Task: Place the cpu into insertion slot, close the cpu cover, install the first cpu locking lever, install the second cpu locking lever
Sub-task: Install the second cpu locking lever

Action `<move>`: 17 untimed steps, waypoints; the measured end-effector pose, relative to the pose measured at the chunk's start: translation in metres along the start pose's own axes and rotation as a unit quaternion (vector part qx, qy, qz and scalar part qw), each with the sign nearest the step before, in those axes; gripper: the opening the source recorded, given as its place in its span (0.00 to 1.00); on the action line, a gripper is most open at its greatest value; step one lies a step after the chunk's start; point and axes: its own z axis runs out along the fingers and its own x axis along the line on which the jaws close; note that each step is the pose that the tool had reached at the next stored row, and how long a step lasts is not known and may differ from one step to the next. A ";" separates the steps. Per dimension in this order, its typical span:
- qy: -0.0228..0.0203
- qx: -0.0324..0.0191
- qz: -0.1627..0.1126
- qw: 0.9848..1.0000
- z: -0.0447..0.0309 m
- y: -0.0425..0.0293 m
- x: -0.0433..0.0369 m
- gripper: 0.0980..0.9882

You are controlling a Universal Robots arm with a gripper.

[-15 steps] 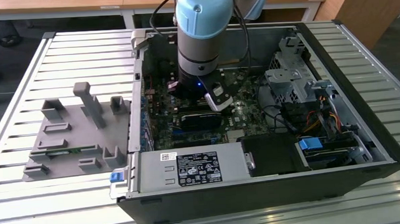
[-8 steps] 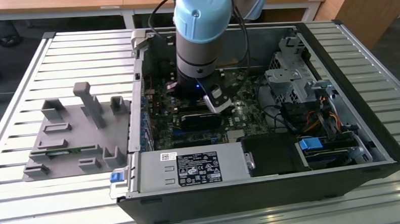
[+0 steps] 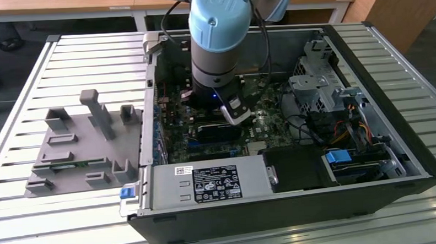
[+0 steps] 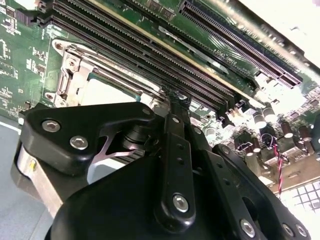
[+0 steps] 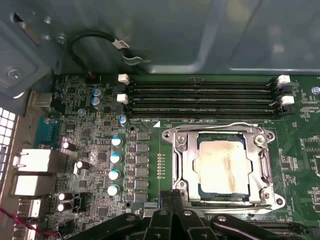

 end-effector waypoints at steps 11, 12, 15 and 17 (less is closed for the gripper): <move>0.000 -0.003 0.000 1.000 -0.0004 0.0001 0.0025 0.01; 0.000 -0.003 0.000 1.000 -0.0018 0.0005 0.0025 0.01; 0.000 -0.003 0.000 1.000 -0.0074 0.0023 0.0026 0.01; 0.000 -0.003 0.000 1.000 -0.0112 0.0035 0.0027 0.01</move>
